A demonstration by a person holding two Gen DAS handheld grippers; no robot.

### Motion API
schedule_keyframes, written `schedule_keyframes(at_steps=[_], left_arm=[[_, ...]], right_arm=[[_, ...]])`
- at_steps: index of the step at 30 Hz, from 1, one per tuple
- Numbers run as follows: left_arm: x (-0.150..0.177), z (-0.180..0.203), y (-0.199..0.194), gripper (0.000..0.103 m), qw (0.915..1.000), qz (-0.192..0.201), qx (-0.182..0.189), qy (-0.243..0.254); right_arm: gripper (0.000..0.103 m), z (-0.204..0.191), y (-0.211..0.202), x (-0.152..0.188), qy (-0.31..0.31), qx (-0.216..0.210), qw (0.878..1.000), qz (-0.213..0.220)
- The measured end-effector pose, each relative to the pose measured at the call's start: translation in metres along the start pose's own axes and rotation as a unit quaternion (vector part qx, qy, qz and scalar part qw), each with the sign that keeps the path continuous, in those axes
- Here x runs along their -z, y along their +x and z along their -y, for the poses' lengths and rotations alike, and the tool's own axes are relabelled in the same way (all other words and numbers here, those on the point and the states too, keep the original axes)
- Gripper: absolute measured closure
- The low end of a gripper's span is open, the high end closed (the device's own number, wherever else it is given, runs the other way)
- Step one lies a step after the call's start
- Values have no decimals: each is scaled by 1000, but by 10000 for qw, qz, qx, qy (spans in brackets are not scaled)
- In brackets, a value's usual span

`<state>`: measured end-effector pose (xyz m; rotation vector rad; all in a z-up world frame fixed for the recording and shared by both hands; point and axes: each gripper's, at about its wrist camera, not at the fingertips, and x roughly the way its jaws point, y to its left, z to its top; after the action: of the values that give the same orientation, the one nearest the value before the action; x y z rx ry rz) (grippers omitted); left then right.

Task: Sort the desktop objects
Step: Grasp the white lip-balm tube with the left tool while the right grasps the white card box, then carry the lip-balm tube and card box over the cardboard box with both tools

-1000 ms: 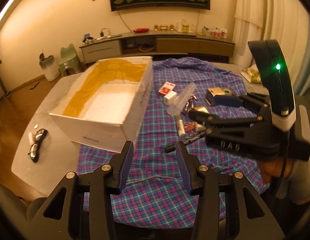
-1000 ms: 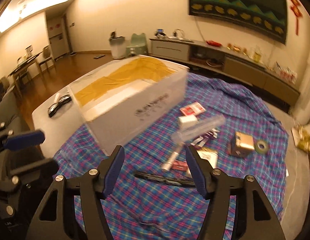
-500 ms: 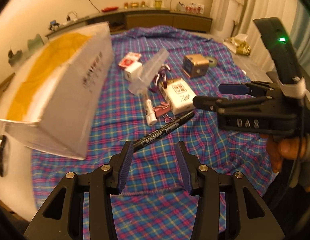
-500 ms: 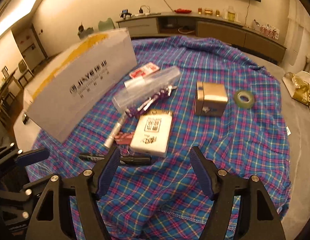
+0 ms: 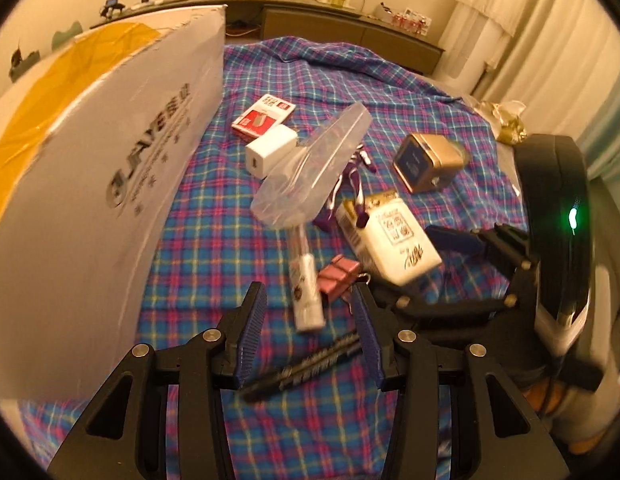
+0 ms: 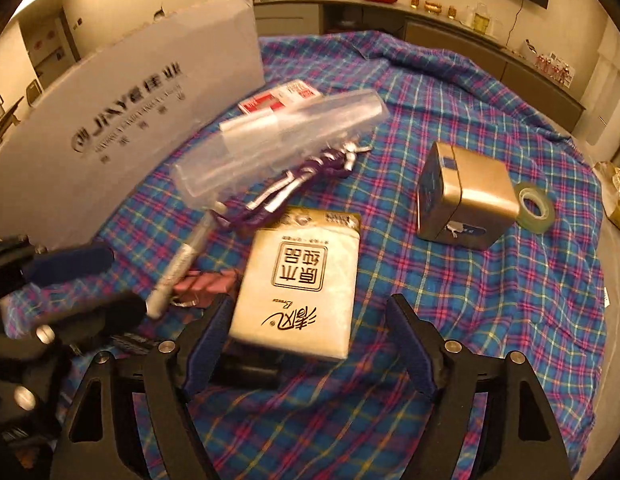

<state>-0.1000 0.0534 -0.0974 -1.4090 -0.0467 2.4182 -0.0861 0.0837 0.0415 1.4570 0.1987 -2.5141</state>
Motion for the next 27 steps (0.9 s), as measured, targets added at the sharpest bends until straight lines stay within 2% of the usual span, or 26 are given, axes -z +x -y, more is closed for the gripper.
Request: schedule_keyframes(at_steps=[2,4,5,7,9,11,14,18,21,24,27], left_arm=[[-5,3,9,56,9999,-38,-91,72],[-9,0,22,56,9993,-187,-329,51],[-10,-5,28,57,9992,-257,-294,-31],[-11,-12,33,60,9992,-279,-247,-148],[-11,-16,34,77,9996,-256,-135,1],[-11,-18,34,81,9997,-210,-135,67],[-13,-21,36,82,9996,-247,-103,99],[-15,-25,38,83,9996,-275,-93,60],[-15,-30,35,83,9989,-432,-54,-190],[-11,-28,14,83,9992,-338,-80,-203],[-3,-23,-9,83,9996,-126,-241,-93]], right_arm=[[27,-2,0,2,-224,120,9997,21],[43,1,-2,2,-184,129,9997,-43],[48,2,-3,2,-176,163,9997,-71],[48,3,-3,2,-156,208,9996,-102],[46,2,-1,2,-110,173,9998,-64],[44,-2,3,-1,-146,187,9997,-3],[50,-9,6,-7,-268,67,9996,-77],[50,-18,-4,-8,-318,-14,9994,-107],[50,-23,-12,-7,-396,-31,9991,-150],[50,-5,-13,-5,-111,-196,9995,-238],[50,5,-30,-6,297,-502,9983,8]])
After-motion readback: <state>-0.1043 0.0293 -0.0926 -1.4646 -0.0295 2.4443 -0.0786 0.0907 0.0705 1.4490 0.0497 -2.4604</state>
